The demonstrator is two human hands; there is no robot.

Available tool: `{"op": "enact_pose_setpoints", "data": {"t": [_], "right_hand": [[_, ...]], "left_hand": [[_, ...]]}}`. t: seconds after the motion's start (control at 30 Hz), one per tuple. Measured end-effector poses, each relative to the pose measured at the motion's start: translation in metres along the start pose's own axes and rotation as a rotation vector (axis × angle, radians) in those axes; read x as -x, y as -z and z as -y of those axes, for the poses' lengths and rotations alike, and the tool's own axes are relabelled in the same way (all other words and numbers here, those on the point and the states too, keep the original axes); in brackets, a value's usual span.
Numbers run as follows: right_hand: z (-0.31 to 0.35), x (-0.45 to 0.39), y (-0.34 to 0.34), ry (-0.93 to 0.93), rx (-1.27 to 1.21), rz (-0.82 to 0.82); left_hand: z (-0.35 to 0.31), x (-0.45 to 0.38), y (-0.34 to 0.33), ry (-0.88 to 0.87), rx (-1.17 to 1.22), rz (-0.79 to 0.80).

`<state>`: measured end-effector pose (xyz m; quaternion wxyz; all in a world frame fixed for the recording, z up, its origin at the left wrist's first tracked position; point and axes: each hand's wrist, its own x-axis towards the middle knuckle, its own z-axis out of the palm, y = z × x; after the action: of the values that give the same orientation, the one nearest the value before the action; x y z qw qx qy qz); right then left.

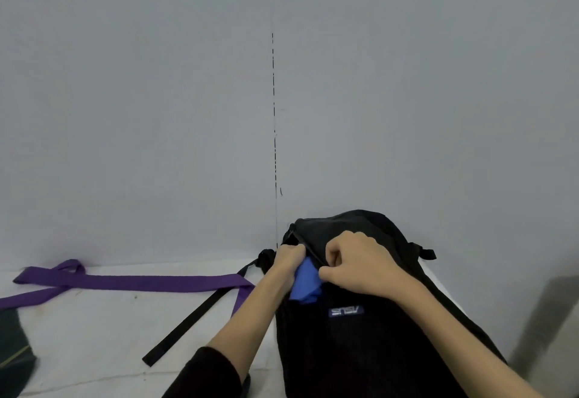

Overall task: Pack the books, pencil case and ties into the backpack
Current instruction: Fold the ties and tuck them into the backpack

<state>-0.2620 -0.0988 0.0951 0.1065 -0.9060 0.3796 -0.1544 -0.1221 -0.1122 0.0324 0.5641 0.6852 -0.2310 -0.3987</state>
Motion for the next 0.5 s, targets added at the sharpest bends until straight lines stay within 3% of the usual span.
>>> {"op": "enact_pose_setpoints", "data": {"t": [0.07,0.2,0.4,0.5], "right_hand": [[0.000,-0.003,-0.002,0.021,-0.003,0.008],[-0.003,-0.004,-0.003,0.034,-0.037,0.030],[-0.005,-0.008,0.001,0.030,-0.070,0.068],[-0.001,-0.010,0.000,0.040,-0.072,0.074]], "left_hand": [[0.003,-0.016,-0.007,-0.024,0.097,-0.084],[0.008,-0.019,-0.014,-0.101,0.027,-0.129],[0.011,-0.001,0.002,-0.093,0.106,0.153],[0.022,0.008,0.001,-0.154,0.074,0.151]]}}
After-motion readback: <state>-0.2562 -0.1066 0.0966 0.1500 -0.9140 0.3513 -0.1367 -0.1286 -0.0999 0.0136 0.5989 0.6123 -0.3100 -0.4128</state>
